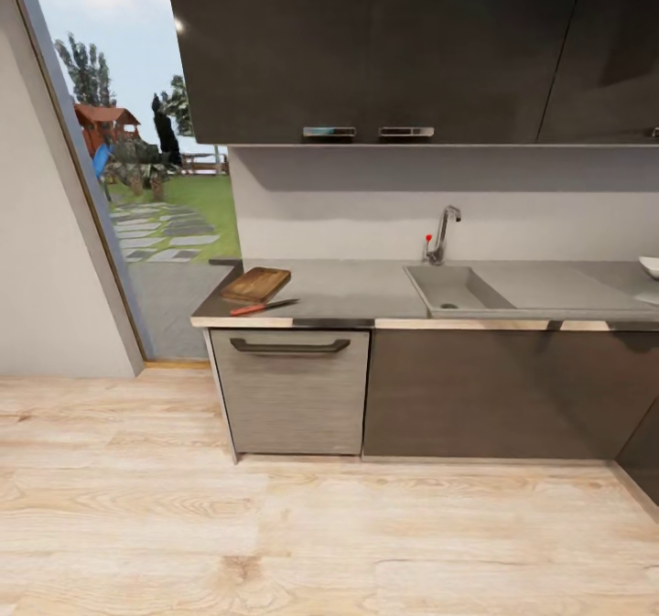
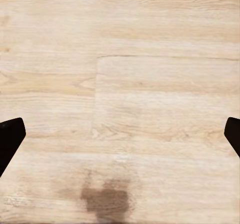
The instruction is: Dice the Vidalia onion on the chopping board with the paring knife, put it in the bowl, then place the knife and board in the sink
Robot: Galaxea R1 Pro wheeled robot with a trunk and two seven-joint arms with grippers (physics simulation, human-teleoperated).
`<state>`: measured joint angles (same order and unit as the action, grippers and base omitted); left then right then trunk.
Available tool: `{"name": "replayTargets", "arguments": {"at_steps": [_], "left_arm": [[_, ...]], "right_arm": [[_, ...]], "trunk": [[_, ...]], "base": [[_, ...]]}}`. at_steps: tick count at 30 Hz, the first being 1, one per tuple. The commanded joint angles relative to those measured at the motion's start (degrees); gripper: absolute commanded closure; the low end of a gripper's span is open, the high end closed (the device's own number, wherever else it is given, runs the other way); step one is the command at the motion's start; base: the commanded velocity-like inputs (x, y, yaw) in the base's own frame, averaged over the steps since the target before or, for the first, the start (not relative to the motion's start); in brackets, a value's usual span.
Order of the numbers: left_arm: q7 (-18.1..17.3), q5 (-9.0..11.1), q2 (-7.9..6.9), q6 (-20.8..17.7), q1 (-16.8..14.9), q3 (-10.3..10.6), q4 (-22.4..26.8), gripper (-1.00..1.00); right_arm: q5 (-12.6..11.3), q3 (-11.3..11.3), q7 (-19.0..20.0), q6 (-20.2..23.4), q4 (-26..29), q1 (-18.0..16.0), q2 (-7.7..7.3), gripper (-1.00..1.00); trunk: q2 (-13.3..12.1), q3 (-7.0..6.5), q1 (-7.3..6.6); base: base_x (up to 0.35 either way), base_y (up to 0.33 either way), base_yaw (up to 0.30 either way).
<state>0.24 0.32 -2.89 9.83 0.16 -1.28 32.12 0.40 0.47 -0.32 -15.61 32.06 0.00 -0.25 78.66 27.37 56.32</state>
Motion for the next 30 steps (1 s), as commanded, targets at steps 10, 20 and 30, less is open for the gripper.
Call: {"name": "replayTargets", "arguments": {"at_steps": [10, 20, 30], "left_arm": [[0.02, 0.03, -0.01, 0.10, 0.02, -0.03, -0.01, -1.00], [0.02, 0.03, 0.04, 0.10, 0.02, -0.03, 0.04, -1.00], [0.02, 0.03, -0.01, 0.10, 0.02, -0.05, -0.05, -1.00]], "right_arm": [[0.04, 0.01, -0.03, -0.12, -0.02, 0.00, -0.02, -1.00], [0.04, -0.04, -0.03, -0.12, 0.01, 0.00, -0.08, -1.00], [0.04, -0.08, -0.03, -0.12, 0.01, 0.00, -0.09, -1.00]], "trunk": [[-4.00, -1.76, -2.20], [-8.01, -3.56, -4.40], [-12.02, -5.35, -6.59]], "base": [[0.000, 0.000, 0.000], [0.000, 0.000, 0.000], [0.000, 0.000, 0.000]]}}
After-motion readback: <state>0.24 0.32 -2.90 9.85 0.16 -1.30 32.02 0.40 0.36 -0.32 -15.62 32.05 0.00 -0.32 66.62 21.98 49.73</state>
